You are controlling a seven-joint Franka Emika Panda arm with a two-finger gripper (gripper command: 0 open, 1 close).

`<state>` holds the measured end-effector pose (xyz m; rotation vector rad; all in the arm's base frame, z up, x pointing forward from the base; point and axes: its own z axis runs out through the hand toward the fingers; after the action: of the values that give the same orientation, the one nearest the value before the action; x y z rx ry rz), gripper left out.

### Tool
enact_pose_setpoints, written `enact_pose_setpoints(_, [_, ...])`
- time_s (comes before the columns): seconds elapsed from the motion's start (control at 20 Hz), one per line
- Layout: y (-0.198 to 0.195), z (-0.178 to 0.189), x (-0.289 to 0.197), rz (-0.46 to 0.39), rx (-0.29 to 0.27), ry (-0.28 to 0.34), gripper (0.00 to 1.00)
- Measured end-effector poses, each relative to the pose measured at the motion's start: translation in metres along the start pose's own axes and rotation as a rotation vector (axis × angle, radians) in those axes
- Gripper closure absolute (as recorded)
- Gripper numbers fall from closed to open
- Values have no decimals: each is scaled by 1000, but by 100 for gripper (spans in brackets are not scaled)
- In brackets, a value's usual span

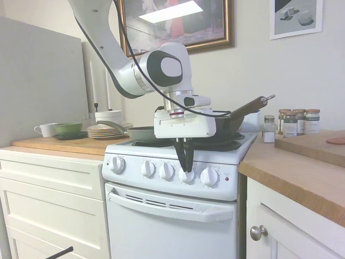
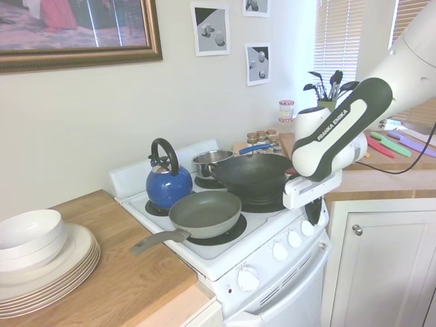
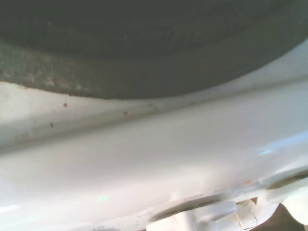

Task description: Turn on the stove on the top right

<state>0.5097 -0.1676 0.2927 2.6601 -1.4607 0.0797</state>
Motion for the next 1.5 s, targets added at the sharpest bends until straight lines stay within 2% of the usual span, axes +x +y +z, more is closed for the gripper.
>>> enact_pose_setpoints(0.85, [-6,2,-7,7,-18,17,100])
enact_pose_setpoints(1.5, [-8,0,-16,15,-12,40,100])
